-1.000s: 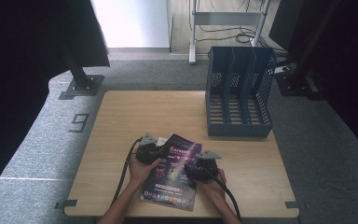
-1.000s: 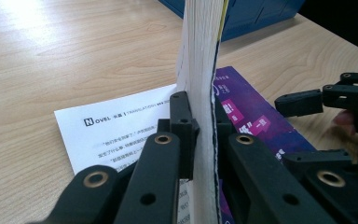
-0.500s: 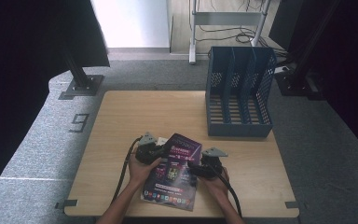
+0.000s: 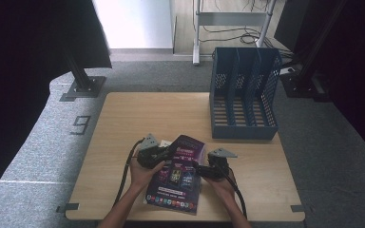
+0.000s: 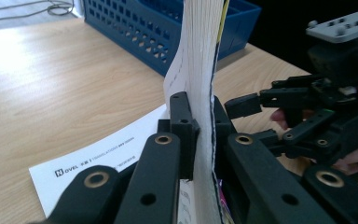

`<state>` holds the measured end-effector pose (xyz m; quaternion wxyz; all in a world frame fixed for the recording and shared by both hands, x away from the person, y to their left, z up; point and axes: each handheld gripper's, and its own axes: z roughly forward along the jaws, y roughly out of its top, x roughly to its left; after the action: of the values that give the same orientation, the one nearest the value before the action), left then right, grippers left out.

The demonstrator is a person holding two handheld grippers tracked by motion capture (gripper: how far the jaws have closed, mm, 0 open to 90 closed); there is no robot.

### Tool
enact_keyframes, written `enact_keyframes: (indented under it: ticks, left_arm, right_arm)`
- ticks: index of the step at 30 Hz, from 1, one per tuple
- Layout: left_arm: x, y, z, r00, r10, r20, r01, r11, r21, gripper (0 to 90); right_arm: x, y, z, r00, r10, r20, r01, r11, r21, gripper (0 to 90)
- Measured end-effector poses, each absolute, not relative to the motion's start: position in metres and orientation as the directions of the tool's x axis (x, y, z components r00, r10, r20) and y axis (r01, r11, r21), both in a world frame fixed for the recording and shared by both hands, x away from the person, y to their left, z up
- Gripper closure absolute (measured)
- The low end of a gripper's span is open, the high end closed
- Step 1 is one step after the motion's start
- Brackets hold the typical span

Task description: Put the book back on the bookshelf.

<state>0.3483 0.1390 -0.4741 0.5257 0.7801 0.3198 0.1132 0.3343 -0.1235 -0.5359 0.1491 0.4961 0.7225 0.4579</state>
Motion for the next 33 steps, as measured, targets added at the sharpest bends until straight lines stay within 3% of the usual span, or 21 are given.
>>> enact_keyframes:
  ticks: [18, 33]
  left_arm:
    - [0.338, 0.14, -0.462, 0.795, 0.586, -0.16, 0.34, -0.212, 0.916, 85.9]
    - [0.352, 0.143, -0.491, 0.744, 0.632, -0.216, 0.437, -0.216, 0.873, 85.8]
  right_arm:
    - [0.342, -0.122, -0.535, -0.511, 0.803, 0.306, 0.594, 0.072, 0.801, 15.7]
    - [0.341, -0.122, -0.537, -0.485, 0.814, 0.319, 0.615, 0.058, 0.786, 21.3]
